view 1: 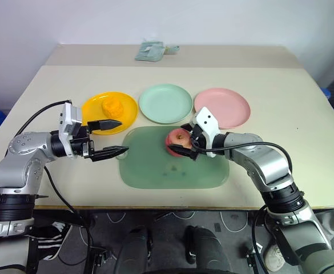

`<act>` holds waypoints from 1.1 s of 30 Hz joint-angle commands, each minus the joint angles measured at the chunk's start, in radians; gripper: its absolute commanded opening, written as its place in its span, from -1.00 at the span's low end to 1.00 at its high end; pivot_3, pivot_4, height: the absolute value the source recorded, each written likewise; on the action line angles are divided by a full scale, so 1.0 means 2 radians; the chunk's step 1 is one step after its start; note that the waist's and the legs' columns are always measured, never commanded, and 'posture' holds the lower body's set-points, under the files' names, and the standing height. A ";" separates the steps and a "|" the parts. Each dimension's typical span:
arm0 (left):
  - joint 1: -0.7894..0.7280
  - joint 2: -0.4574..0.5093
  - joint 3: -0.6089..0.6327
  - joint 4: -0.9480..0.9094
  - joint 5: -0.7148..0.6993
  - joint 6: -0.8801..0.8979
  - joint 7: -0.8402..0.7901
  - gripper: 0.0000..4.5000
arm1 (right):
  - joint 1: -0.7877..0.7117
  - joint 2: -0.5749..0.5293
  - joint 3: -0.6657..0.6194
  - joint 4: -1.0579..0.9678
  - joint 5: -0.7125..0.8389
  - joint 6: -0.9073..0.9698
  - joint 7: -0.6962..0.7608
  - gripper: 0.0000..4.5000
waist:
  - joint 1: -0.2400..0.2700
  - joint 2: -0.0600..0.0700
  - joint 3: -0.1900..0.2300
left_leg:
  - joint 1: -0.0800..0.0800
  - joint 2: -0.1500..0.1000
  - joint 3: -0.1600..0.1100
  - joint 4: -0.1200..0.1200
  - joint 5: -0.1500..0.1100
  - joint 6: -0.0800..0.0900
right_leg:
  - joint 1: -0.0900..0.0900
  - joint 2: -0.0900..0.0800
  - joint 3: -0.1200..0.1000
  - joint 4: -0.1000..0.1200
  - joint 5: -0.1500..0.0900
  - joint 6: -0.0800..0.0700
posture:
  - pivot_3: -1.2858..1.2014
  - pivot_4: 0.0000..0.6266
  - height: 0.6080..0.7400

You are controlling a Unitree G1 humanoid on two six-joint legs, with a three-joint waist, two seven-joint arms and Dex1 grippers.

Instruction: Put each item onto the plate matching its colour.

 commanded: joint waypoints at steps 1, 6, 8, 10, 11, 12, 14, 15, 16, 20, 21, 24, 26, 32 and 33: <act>0.001 0.008 0.016 -0.019 -0.008 -0.001 0.005 0.99 | -0.009 0.003 -0.001 -0.007 0.003 0.004 0.006 1.00 | 0.000 0.000 0.000 | 0.000 0.000 0.000 0.000 0.000 0.000 | 0.000 0.000 0.000 0.000 0.000 0.000 | 0.03 -0.52 1.00; -0.004 0.006 0.014 -0.018 -0.009 0.000 0.008 1.00 | -0.007 0.010 -0.010 -0.019 0.015 0.013 0.009 0.43 | 0.000 0.000 0.000 | 0.000 0.000 0.000 0.000 0.000 0.000 | 0.000 0.000 0.000 0.000 0.000 0.000 | 0.03 -0.52 1.00; -0.008 0.005 0.013 -0.016 -0.009 0.001 0.009 1.00 | -0.010 0.013 -0.016 -0.025 0.019 0.015 0.006 0.34 | -0.001 0.000 0.000 | 0.000 0.000 0.000 0.000 0.000 0.000 | 0.000 0.000 0.000 0.000 0.000 0.000 | 0.03 -0.52 1.00; -0.013 0.002 0.013 -0.014 -0.012 0.003 0.012 1.00 | -0.020 0.020 -0.032 -0.031 0.029 0.018 0.000 0.34 | 0.000 0.000 0.000 | 0.000 0.000 0.000 0.000 0.000 0.000 | 0.000 0.000 0.000 0.000 0.000 0.000 | 0.03 -0.52 1.00; -0.016 0.001 0.013 -0.012 -0.013 0.004 0.012 1.00 | -0.028 0.028 -0.049 -0.032 0.043 0.021 -0.005 0.34 | 0.000 0.000 0.000 | 0.000 0.000 0.000 0.000 0.000 0.000 | 0.000 0.000 0.000 0.000 0.000 0.000 | 0.03 -0.52 1.00; -0.019 0.000 0.012 -0.011 -0.014 0.004 0.012 1.00 | -0.036 0.035 -0.067 -0.033 0.054 0.022 -0.010 0.34 | 0.000 0.000 0.000 | 0.000 0.000 0.000 0.000 0.000 0.000 | 0.000 0.000 0.000 0.000 0.000 0.000 | 0.03 -0.52 1.00; -0.026 -0.006 0.014 -0.006 -0.016 0.004 0.017 1.00 | -0.059 0.051 -0.109 -0.017 0.070 0.017 -0.033 0.34 | 0.000 0.000 0.000 | 0.000 0.000 0.000 0.000 0.000 0.000 | 0.000 0.000 0.000 0.000 0.000 0.000 | 0.03 -0.52 1.00; -0.032 -0.010 0.015 -0.002 -0.014 0.000 0.023 1.00 | -0.072 0.051 -0.124 0.000 0.062 0.003 -0.049 0.34 | 0.000 0.000 0.000 | 0.000 0.000 0.000 0.000 0.000 0.000 | 0.000 0.000 0.000 0.000 0.000 0.000 | 0.03 -0.52 1.00; -0.037 -0.013 0.015 0.004 -0.011 -0.005 0.027 1.00 | -0.083 0.049 -0.133 0.018 0.050 -0.012 -0.064 0.34 | 0.001 0.000 0.000 | 0.000 0.000 0.000 0.000 0.000 0.000 | 0.000 0.000 0.000 0.000 0.000 0.000 | 0.03 -0.52 1.00; -0.054 -0.030 0.012 0.020 0.002 -0.026 0.048 1.00 | -0.115 0.030 -0.158 0.100 0.000 -0.074 -0.113 0.34 | 0.003 0.000 0.000 | 0.000 0.000 0.000 0.000 0.000 0.000 | 0.000 0.000 0.000 0.000 0.000 0.000 | 0.03 -0.52 1.00; -0.056 -0.034 0.010 0.022 0.004 -0.029 0.051 1.00 | -0.119 0.023 -0.157 0.122 -0.019 -0.091 -0.128 0.34 | 0.002 0.000 0.000 | 0.000 0.000 0.000 0.000 0.000 0.000 | 0.000 0.000 0.000 0.000 0.000 0.000 | 0.03 -0.52 1.00; -0.053 -0.042 0.004 0.018 0.007 -0.034 0.059 1.00 | -0.125 0.009 -0.155 0.183 -0.057 -0.127 -0.160 0.34 | 0.000 0.000 0.000 | 0.000 0.000 0.001 -0.001 0.000 0.000 | 0.000 0.000 0.000 -0.001 0.000 0.001 | 0.03 -0.52 1.00; -0.051 -0.044 0.002 0.015 0.007 -0.032 0.061 1.00 | -0.125 0.008 -0.153 0.216 -0.073 -0.140 -0.173 0.34 | -0.003 0.000 0.000 | 0.000 0.000 0.001 -0.001 0.000 0.000 | 0.000 0.000 0.000 0.000 0.001 0.002 | 0.03 -0.52 1.00; -0.047 -0.041 0.004 0.016 0.009 -0.030 0.064 1.00 | -0.110 0.015 -0.161 0.245 -0.072 -0.157 -0.167 0.56 | -0.013 0.000 0.000 | 0.000 0.000 0.001 -0.001 0.000 0.000 | 0.000 0.000 0.000 0.000 0.001 0.002 | 0.03 -0.52 1.00; -0.047 -0.041 0.004 0.017 0.010 -0.031 0.065 1.00 | -0.111 0.016 -0.164 0.246 -0.071 -0.156 -0.169 0.81 | -0.013 0.001 0.000 | 0.000 0.000 0.001 -0.001 0.000 0.000 | 0.000 0.000 0.000 0.000 0.001 0.002 | 0.03 -0.52 1.00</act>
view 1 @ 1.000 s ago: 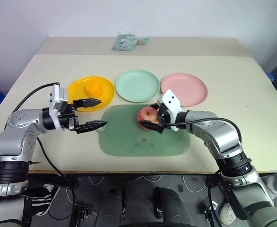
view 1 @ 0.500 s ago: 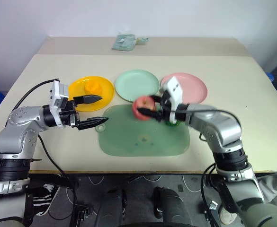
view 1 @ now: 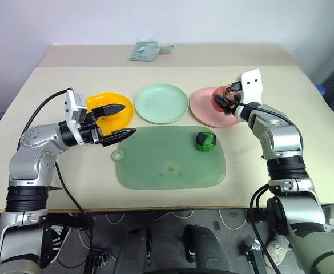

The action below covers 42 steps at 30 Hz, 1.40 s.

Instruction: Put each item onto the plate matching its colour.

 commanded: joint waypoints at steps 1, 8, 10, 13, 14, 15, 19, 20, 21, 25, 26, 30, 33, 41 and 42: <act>-0.002 0.006 0.007 -0.011 0.003 -0.007 0.002 1.00 | -0.008 0.000 -0.016 -0.010 0.003 -0.017 -0.003 0.98 | 0.001 0.000 0.000 | 0.000 0.000 0.000 0.000 0.000 0.000 | 0.000 0.000 0.000 0.000 0.000 0.000 | 0.03 -0.52 1.00; -0.005 0.004 0.005 -0.010 0.007 -0.010 0.000 1.00 | -0.014 0.002 -0.035 -0.039 0.027 -0.023 0.010 0.98 | 0.004 0.000 0.000 | 0.000 0.000 0.000 0.000 0.000 0.000 | 0.000 0.000 0.000 0.000 0.000 0.000 | 0.03 -0.52 1.00; -0.005 0.005 0.007 -0.010 0.001 -0.004 -0.004 1.00 | -0.002 0.000 -0.042 -0.092 0.073 -0.005 0.059 0.98 | 0.004 0.000 0.000 | 0.000 0.000 0.000 0.000 0.000 0.000 | 0.000 0.000 0.000 0.000 0.000 0.000 | 0.03 -0.52 1.00; 0.000 0.012 0.012 -0.010 -0.010 0.006 -0.018 1.00 | 0.038 -0.025 -0.022 -0.180 0.128 0.035 0.148 0.98 | 0.004 0.000 0.000 | 0.000 0.000 0.000 0.000 0.000 0.000 | 0.000 0.000 0.000 0.000 0.000 0.000 | 0.03 -0.52 1.00; 0.002 0.014 0.014 -0.008 -0.012 0.008 -0.024 1.00 | 0.058 -0.040 -0.006 -0.209 0.133 0.042 0.177 0.98 | 0.004 0.000 0.000 | 0.000 0.000 -0.001 0.000 0.000 0.000 | 0.000 0.000 0.000 0.000 0.000 0.000 | 0.03 -0.52 1.00; 0.003 0.017 0.014 -0.006 -0.013 0.008 -0.029 1.00 | 0.077 -0.056 0.011 -0.233 0.136 0.055 0.197 0.98 | 0.005 0.000 0.000 | 0.000 0.000 -0.001 0.000 0.000 0.000 | 0.000 0.000 0.000 0.000 0.000 0.000 | 0.03 -0.52 1.00; 0.003 0.020 0.013 -0.005 -0.016 0.009 -0.038 1.00 | 0.117 -0.098 0.059 -0.272 0.117 0.070 0.230 0.98 | 0.005 0.000 0.000 | 0.000 0.000 0.000 0.000 0.000 0.000 | 0.000 0.000 0.000 -0.001 -0.001 -0.001 | 0.03 -0.52 1.00; 0.003 0.020 0.012 -0.006 -0.015 0.007 -0.040 1.00 | 0.123 -0.107 0.072 -0.274 0.102 0.065 0.232 0.98 | 0.005 0.000 0.000 | 0.000 0.000 -0.001 0.001 0.000 0.000 | 0.000 0.000 0.000 -0.001 -0.001 -0.002 | 0.03 -0.52 1.00; 0.003 0.020 0.011 -0.007 -0.015 0.009 -0.041 1.00 | 0.128 -0.115 0.086 -0.271 0.088 0.062 0.234 0.98 | 0.005 0.000 0.000 | 0.000 0.000 -0.001 0.001 0.000 0.000 | 0.000 0.000 0.000 -0.001 -0.001 -0.002 | 0.03 -0.52 1.00; 0.004 0.019 0.011 -0.010 -0.014 0.011 -0.043 1.00 | 0.134 -0.127 0.110 -0.252 0.054 0.050 0.231 0.98 | 0.005 0.000 0.000 | 0.000 0.000 -0.001 0.001 0.000 0.000 | 0.000 0.000 0.000 -0.001 -0.001 -0.002 | 0.03 -0.52 1.00; 0.004 0.019 0.011 -0.010 -0.013 0.010 -0.043 1.00 | 0.133 -0.128 0.113 -0.244 0.045 0.045 0.230 0.98 | 0.005 0.000 0.000 | 0.000 0.000 0.000 0.001 0.000 0.000 | 0.000 0.000 0.000 -0.001 -0.001 -0.002 | 0.03 -0.52 1.00; 0.006 0.019 0.012 -0.013 -0.013 0.010 -0.042 1.00 | 0.127 -0.131 0.124 -0.195 -0.003 0.011 0.215 0.98 | 0.005 0.000 0.000 | 0.000 0.000 0.000 0.001 0.000 0.000 | 0.000 0.000 0.000 -0.001 -0.001 -0.002 | 0.03 -0.52 1.00; 0.007 0.020 0.012 -0.015 -0.013 0.011 -0.041 1.00 | 0.130 -0.133 0.128 -0.177 -0.014 0.001 0.226 0.98 | 0.006 0.000 0.000 | 0.000 0.000 0.000 0.001 0.000 0.000 | 0.000 0.000 0.000 -0.001 -0.001 -0.002 | 0.03 -0.52 1.00; 0.008 0.020 0.017 -0.014 -0.012 0.008 -0.035 1.00 | 0.108 -0.080 0.068 -0.225 0.065 0.061 0.224 0.40 | 0.004 0.000 0.000 | 0.000 0.000 0.000 0.001 0.000 0.000 | 0.000 0.000 0.000 0.000 -0.001 -0.001 | 0.03 -0.52 1.00; 0.007 0.019 0.018 -0.013 -0.013 0.009 -0.032 1.00 | 0.101 -0.072 0.062 -0.228 0.072 0.063 0.220 0.40 | 0.005 0.000 0.000 | 0.000 0.000 0.000 0.001 0.000 0.000 | 0.000 0.000 0.000 0.000 -0.001 -0.001 | 0.03 -0.52 1.00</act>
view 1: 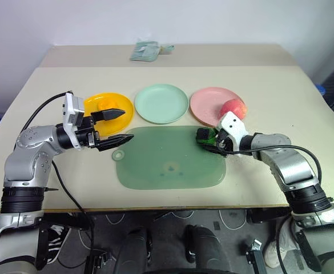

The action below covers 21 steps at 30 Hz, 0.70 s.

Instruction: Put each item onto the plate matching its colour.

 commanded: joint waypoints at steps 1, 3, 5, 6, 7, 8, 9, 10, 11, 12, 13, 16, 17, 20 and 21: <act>-0.002 0.002 0.016 -0.011 -0.005 -0.006 0.010 1.00 | -0.034 0.021 -0.036 -0.029 0.031 0.008 -0.014 0.40 | 0.000 0.000 0.000 | 0.000 0.000 0.000 0.000 0.000 0.000 | 0.000 0.000 0.000 0.000 0.000 0.000 | 0.03 -0.52 1.00; -0.004 0.001 0.017 -0.007 -0.004 -0.008 0.015 1.00 | -0.053 0.041 -0.040 -0.024 0.036 0.008 -0.029 0.40 | 0.001 0.000 0.000 | 0.000 0.000 0.000 0.000 0.000 0.000 | 0.000 0.000 0.000 0.000 0.000 0.000 | 0.03 -0.52 1.00; -0.012 -0.001 0.013 0.015 0.020 -0.014 0.045 1.00 | -0.089 0.079 -0.014 0.015 -0.001 -0.029 -0.064 0.40 | 0.000 0.000 0.000 | 0.000 0.000 0.000 0.000 0.000 0.000 | 0.000 0.000 0.000 0.000 0.000 0.000 | 0.03 -0.52 1.00; -0.016 -0.002 0.011 0.024 0.029 -0.019 0.057 1.00 | -0.101 0.091 -0.005 0.032 -0.015 -0.043 -0.075 0.40 | -0.001 0.000 0.000 | 0.000 0.000 0.000 0.000 0.000 0.000 | 0.000 0.000 0.000 0.000 0.000 0.000 | 0.03 -0.52 1.00; -0.019 -0.008 0.015 0.033 0.032 -0.023 0.071 1.00 | -0.120 0.107 0.014 0.072 -0.042 -0.075 -0.085 0.40 | -0.002 0.000 0.000 | 0.000 0.000 0.000 0.000 0.000 0.000 | 0.000 0.000 0.000 0.000 0.000 0.000 | 0.03 -0.52 1.00; -0.023 -0.011 0.016 0.042 0.035 -0.023 0.082 1.00 | -0.139 0.122 0.023 0.111 -0.056 -0.099 -0.094 0.40 | -0.002 0.000 0.000 | 0.000 0.000 0.000 0.000 0.000 0.000 | 0.000 0.000 0.000 0.001 0.000 0.000 | 0.03 -0.52 1.00; -0.025 -0.014 0.016 0.054 0.049 -0.042 0.096 1.00 | -0.162 0.139 0.031 0.161 -0.075 -0.126 -0.111 0.40 | -0.002 0.000 0.000 | 0.000 0.000 0.000 0.000 0.000 0.000 | 0.000 0.000 0.000 0.001 0.000 0.001 | 0.03 -0.52 1.00; -0.028 -0.016 0.015 0.065 0.061 -0.056 0.105 1.00 | -0.183 0.151 0.038 0.208 -0.092 -0.154 -0.126 0.40 | -0.003 0.000 0.000 | 0.000 0.000 0.000 0.000 0.000 0.000 | 0.000 0.000 0.000 0.001 0.001 0.001 | 0.03 -0.52 1.00; -0.032 -0.016 0.012 0.075 0.071 -0.056 0.117 1.00 | -0.203 0.166 0.040 0.253 -0.102 -0.181 -0.137 0.40 | -0.003 0.000 0.000 | 0.000 0.000 0.000 0.000 0.000 0.000 | 0.000 0.000 0.000 0.001 0.001 0.001 | 0.03 -0.52 1.00; -0.035 -0.018 0.011 0.082 0.079 -0.062 0.128 1.00 | -0.221 0.179 0.038 0.292 -0.106 -0.202 -0.145 0.40 | -0.003 0.000 0.000 | 0.000 0.000 0.000 0.000 0.000 0.000 | 0.000 0.000 0.000 0.001 0.001 0.001 | 0.03 -0.52 1.00; -0.037 -0.021 0.012 0.085 0.082 -0.068 0.135 1.00 | -0.238 0.192 0.036 0.332 -0.112 -0.224 -0.156 0.40 | -0.002 0.000 0.000 | 0.000 0.000 0.000 0.000 0.000 0.000 | 0.000 0.000 0.000 0.001 0.001 0.001 | 0.03 -0.52 1.00; -0.039 -0.031 0.017 0.082 0.086 -0.079 0.160 1.00 | -0.279 0.220 0.032 0.438 -0.129 -0.283 -0.186 0.40 | -0.001 0.000 0.000 | 0.000 0.000 0.000 -0.001 0.000 0.000 | 0.000 0.000 0.000 0.000 0.001 0.001 | 0.03 -0.52 1.00; -0.038 -0.034 0.018 0.079 0.085 -0.078 0.165 1.00 | -0.289 0.226 0.029 0.466 -0.133 -0.298 -0.193 0.40 | -0.001 0.000 0.000 | 0.000 0.000 0.000 -0.001 0.000 0.000 | 0.000 0.000 0.000 0.000 0.001 0.001 | 0.03 -0.52 1.00; -0.024 -0.036 0.021 0.060 0.079 -0.074 0.170 1.00 | -0.307 0.244 0.019 0.534 -0.130 -0.321 -0.190 0.40 | -0.002 0.000 0.000 | -0.001 0.000 0.000 -0.001 0.000 0.000 | 0.000 0.000 0.000 0.000 0.001 0.001 | 0.03 -0.52 1.00; -0.019 -0.036 0.021 0.053 0.076 -0.071 0.170 1.00 | -0.310 0.248 0.012 0.550 -0.126 -0.321 -0.189 0.51 | -0.003 0.000 0.000 | -0.001 0.000 0.000 -0.001 0.000 0.000 | 0.000 0.000 0.000 0.000 0.001 0.001 | 0.03 -0.52 1.00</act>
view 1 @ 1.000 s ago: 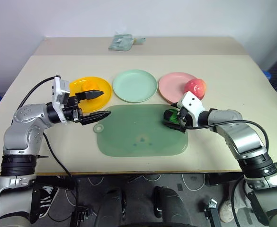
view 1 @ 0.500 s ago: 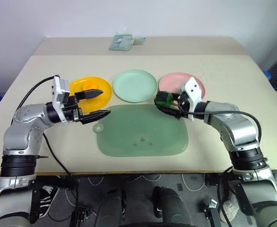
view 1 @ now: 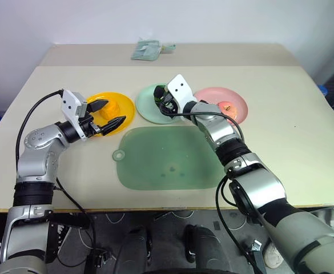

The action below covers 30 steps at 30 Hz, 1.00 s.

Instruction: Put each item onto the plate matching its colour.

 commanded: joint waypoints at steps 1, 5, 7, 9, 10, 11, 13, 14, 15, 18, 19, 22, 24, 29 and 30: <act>0.009 0.004 0.013 -0.039 -0.010 0.001 0.002 1.00 | -0.019 0.009 -0.020 0.043 0.002 -0.023 -0.002 0.64 | -0.001 0.000 0.000 | 0.000 0.000 0.000 0.000 0.000 0.000 | 0.000 0.000 0.000 0.000 0.000 0.000 | 0.03 -0.52 1.00; 0.019 0.005 0.012 -0.053 -0.013 0.007 -0.002 1.00 | -0.028 0.009 -0.038 0.045 0.010 -0.044 0.003 0.98 | -0.002 0.000 0.000 | 0.000 0.000 0.000 0.000 0.000 0.000 | 0.000 0.000 0.000 0.000 0.000 0.000 | 0.03 -0.52 1.00; 0.020 0.004 0.014 -0.057 -0.020 0.009 -0.007 1.00 | -0.031 0.011 -0.078 0.018 0.058 -0.032 0.037 0.98 | -0.002 0.000 0.000 | 0.000 0.000 0.000 0.000 0.000 0.000 | 0.000 0.000 0.000 0.001 0.000 0.000 | 0.03 -0.52 1.00; 0.021 0.006 0.012 -0.062 -0.025 0.018 -0.014 1.00 | -0.018 0.009 -0.114 -0.049 0.117 0.007 0.091 0.98 | -0.001 0.000 0.000 | 0.000 0.000 0.000 0.000 0.000 -0.001 | 0.000 0.000 0.000 0.001 0.000 0.000 | 0.03 -0.52 1.00; 0.025 0.006 0.011 -0.068 -0.027 0.016 -0.022 1.00 | 0.004 0.003 -0.130 -0.114 0.160 0.039 0.125 0.98 | -0.001 0.000 0.000 | 0.000 0.000 0.000 0.000 0.000 -0.001 | 0.000 0.000 0.000 0.001 0.000 0.000 | 0.03 -0.52 1.00; 0.028 0.006 0.009 -0.077 -0.033 0.021 -0.028 1.00 | 0.029 -0.007 -0.138 -0.178 0.195 0.077 0.158 0.98 | 0.000 0.000 0.000 | 0.000 0.000 -0.001 0.000 0.000 -0.001 | 0.000 0.000 0.000 0.001 0.000 0.000 | 0.03 -0.52 1.00; 0.034 0.003 0.011 -0.098 -0.047 0.029 -0.035 1.00 | 0.102 -0.041 -0.130 -0.319 0.239 0.137 0.209 0.98 | 0.004 0.000 0.000 | 0.000 0.001 -0.001 0.000 0.000 -0.001 | 0.000 0.000 0.000 0.001 0.000 0.000 | 0.03 -0.52 1.00; 0.035 0.004 0.015 -0.104 -0.060 0.036 -0.044 1.00 | 0.152 -0.066 -0.118 -0.393 0.253 0.161 0.227 0.98 | 0.007 0.000 0.000 | 0.000 0.001 -0.002 0.000 0.000 0.000 | 0.001 0.000 -0.001 0.001 0.000 0.000 | 0.03 -0.52 1.00; 0.035 0.005 0.017 -0.107 -0.067 0.036 -0.055 1.00 | 0.204 -0.096 -0.106 -0.463 0.264 0.182 0.249 0.98 | 0.013 0.000 0.000 | 0.000 0.001 -0.002 0.000 0.000 0.000 | 0.002 -0.001 -0.001 0.000 0.000 0.000 | 0.03 -0.52 1.00; 0.034 0.010 0.014 -0.106 -0.077 0.036 -0.085 1.00 | 0.317 -0.183 -0.091 -0.600 0.309 0.252 0.300 0.98 | 0.013 0.000 0.000 | 0.000 0.000 -0.002 0.000 -0.001 0.001 | 0.002 -0.001 -0.001 -0.001 0.000 0.000 | 0.03 -0.52 1.00; 0.033 0.013 0.006 -0.096 -0.074 0.032 -0.101 1.00 | 0.351 -0.214 -0.095 -0.632 0.317 0.273 0.310 0.98 | 0.013 0.001 0.000 | 0.000 0.000 -0.001 0.000 -0.001 0.001 | 0.002 -0.001 -0.001 -0.002 0.000 0.000 | 0.03 -0.52 1.00; 0.030 0.016 -0.021 -0.070 -0.047 0.004 -0.136 1.00 | 0.408 -0.260 -0.122 -0.677 0.327 0.293 0.297 0.98 | 0.009 0.001 0.000 | 0.001 0.000 0.000 0.001 0.000 0.000 | 0.002 -0.001 -0.001 -0.001 -0.001 -0.002 | 0.03 -0.52 1.00; 0.025 0.010 -0.031 -0.055 -0.041 -0.006 -0.153 1.00 | 0.437 -0.275 -0.146 -0.699 0.327 0.299 0.275 0.98 | 0.008 0.001 0.000 | 0.002 0.000 -0.001 0.001 0.000 0.000 | 0.002 0.000 -0.001 -0.001 0.000 -0.004 | 0.03 -0.52 1.00; -0.001 -0.004 -0.039 -0.014 -0.054 -0.009 -0.201 1.00 | 0.542 -0.312 -0.232 -0.772 0.327 0.299 0.247 0.98 | 0.015 0.001 0.000 | 0.002 0.001 -0.002 0.001 0.000 0.000 | 0.001 0.001 -0.001 -0.001 -0.001 -0.005 | 0.03 -0.52 1.00; -0.004 -0.009 -0.042 -0.010 -0.051 -0.016 -0.207 1.00 | 0.559 -0.319 -0.246 -0.779 0.322 0.294 0.245 0.98 | 0.015 0.001 0.000 | 0.001 0.001 -0.002 0.001 0.000 0.000 | 0.001 0.001 0.000 -0.001 -0.001 -0.005 | 0.03 -0.52 1.00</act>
